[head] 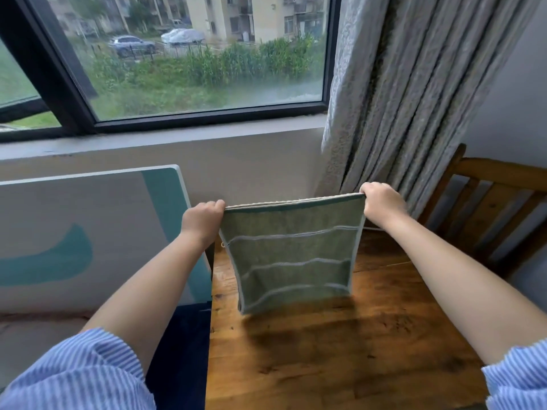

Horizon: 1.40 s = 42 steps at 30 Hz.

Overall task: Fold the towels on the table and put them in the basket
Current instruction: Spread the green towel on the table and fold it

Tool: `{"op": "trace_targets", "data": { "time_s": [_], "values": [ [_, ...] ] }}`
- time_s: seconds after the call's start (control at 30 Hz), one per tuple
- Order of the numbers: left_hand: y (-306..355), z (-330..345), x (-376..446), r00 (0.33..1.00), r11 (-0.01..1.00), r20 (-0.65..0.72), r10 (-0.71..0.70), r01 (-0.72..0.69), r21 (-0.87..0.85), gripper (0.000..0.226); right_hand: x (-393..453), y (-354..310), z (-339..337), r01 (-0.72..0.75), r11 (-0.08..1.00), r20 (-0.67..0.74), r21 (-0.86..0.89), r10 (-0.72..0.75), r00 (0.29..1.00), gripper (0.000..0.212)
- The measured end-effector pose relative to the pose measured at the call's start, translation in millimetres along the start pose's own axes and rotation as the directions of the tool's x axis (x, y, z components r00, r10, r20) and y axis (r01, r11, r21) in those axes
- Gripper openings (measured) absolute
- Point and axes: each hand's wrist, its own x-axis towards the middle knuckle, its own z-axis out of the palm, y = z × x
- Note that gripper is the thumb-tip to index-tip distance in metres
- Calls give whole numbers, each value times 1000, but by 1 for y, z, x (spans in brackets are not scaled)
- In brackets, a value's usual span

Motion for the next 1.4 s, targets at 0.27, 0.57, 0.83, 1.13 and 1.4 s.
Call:
{"op": "trace_targets", "data": {
  "time_s": [0.27, 0.57, 0.83, 1.13, 1.4],
  "values": [
    [-20, 14, -28, 959, 969, -146, 242, -231, 85, 39, -18, 12, 25, 316, 949, -287, -7, -305, 908, 23],
    [21, 111, -158, 857, 962, 458, 236, -272, 13, 35, -149, 51, 140, 549, 828, 355, -110, -483, 800, 35],
    [48, 165, -229, 565, 944, 795, 221, -327, -30, 35, -236, 57, 190, 552, 819, 624, -157, -351, 698, 48],
    [50, 188, -255, 423, 933, 891, 164, -361, -1, 37, -268, 36, 201, 505, 822, 842, -263, -60, 536, 32],
    [45, 192, -172, 332, 998, 941, -57, -5, 62, 34, -166, 28, 203, 319, 910, 796, -264, 19, 606, 28]
  ]
}}
